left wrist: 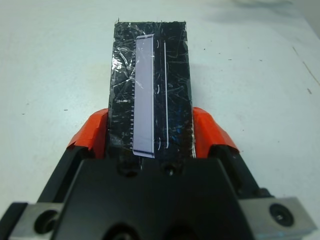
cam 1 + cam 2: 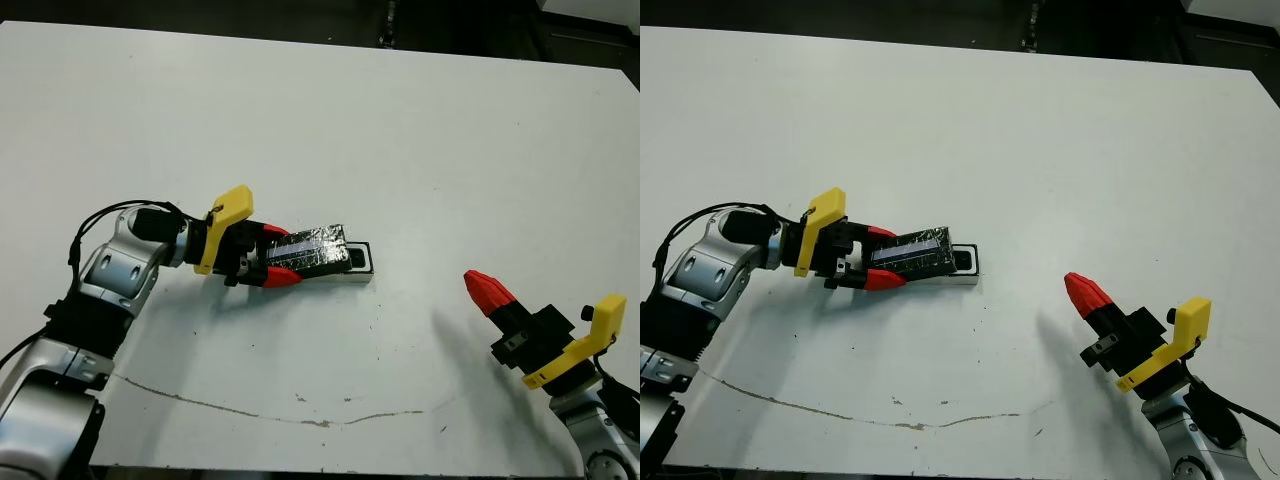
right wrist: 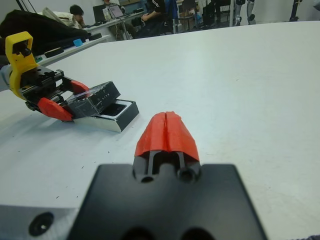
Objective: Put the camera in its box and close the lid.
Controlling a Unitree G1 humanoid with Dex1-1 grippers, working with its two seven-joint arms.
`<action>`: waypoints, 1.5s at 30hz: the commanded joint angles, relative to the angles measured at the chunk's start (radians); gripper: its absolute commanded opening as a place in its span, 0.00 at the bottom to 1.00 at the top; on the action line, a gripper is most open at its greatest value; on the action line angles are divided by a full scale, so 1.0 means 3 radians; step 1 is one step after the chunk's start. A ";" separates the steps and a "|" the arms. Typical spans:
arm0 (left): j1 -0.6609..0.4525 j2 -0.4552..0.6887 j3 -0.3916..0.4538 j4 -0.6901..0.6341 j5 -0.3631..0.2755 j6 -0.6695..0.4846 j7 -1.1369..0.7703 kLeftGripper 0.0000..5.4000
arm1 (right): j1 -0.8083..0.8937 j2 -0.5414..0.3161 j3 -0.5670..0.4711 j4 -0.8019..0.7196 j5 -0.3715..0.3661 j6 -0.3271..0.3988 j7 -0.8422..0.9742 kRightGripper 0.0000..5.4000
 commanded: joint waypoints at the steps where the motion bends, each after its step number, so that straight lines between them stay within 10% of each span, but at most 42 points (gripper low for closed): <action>1: 0.0027 -0.0261 -0.0365 0.0430 0.0201 0.0065 -0.0131 0.58 | 0.0020 -0.0014 -0.0007 0.0013 0.0012 -0.0020 0.0004 0.00; 21: -0.0637 -0.1085 -0.0562 0.1836 0.0469 -0.0414 -0.0358 0.58 | 0.0071 -0.0026 -0.0031 0.0003 0.0062 0.0002 0.0016 0.00; 45: -0.0768 -0.1452 -0.0850 0.1783 0.0768 -0.0663 -0.0292 0.58 | 0.0035 -0.0033 -0.0069 0.0042 0.0049 -0.0058 0.0019 0.00</action>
